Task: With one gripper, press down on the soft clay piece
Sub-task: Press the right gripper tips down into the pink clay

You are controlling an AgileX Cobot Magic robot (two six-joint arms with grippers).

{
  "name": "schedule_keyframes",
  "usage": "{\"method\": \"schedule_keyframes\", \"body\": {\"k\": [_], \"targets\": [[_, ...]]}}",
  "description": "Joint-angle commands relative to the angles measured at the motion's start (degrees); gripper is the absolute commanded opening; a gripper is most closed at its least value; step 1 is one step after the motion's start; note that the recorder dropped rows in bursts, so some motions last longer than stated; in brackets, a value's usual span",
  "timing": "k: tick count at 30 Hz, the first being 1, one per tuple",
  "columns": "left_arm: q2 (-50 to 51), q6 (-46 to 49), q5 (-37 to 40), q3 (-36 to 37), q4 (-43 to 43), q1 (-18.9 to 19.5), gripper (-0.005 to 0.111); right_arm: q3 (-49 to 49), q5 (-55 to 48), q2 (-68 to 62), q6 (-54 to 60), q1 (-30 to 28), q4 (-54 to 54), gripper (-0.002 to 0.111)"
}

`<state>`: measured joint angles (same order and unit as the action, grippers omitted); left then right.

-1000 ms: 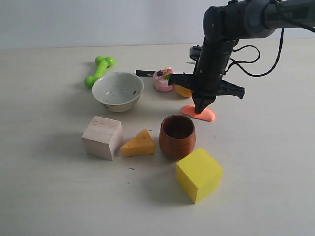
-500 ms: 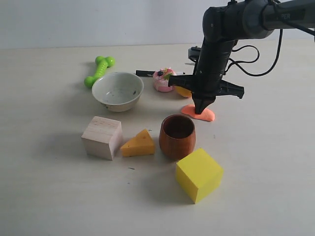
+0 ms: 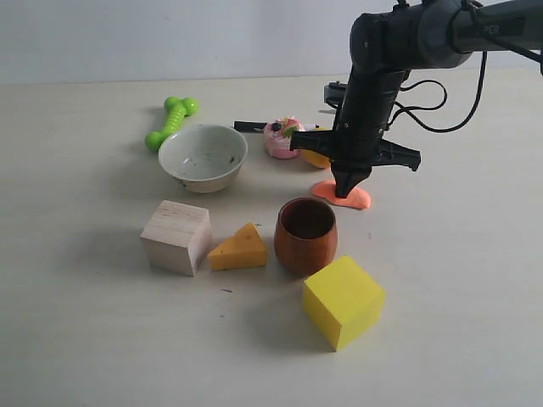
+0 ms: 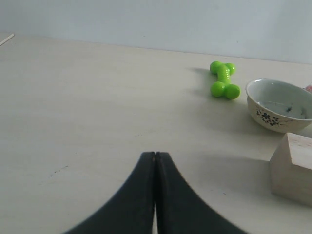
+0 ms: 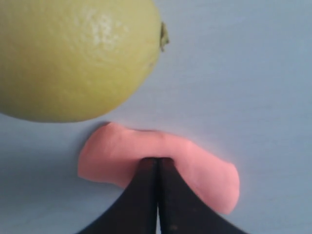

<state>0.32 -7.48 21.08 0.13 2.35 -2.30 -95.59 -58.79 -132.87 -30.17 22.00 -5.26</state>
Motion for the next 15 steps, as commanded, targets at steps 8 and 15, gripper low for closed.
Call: {"method": "schedule_keyframes", "body": {"k": [8, 15], "targets": [[-0.32, -0.12, -0.43, -0.13, -0.21, -0.43, 0.000, 2.26, -1.73, -5.02, 0.57, 0.02, 1.16, 0.000], [-0.32, -0.12, -0.43, -0.13, -0.21, -0.43, 0.000, 1.68, -4.95, -5.02, 5.15, 0.02, 0.71, 0.000]]}}
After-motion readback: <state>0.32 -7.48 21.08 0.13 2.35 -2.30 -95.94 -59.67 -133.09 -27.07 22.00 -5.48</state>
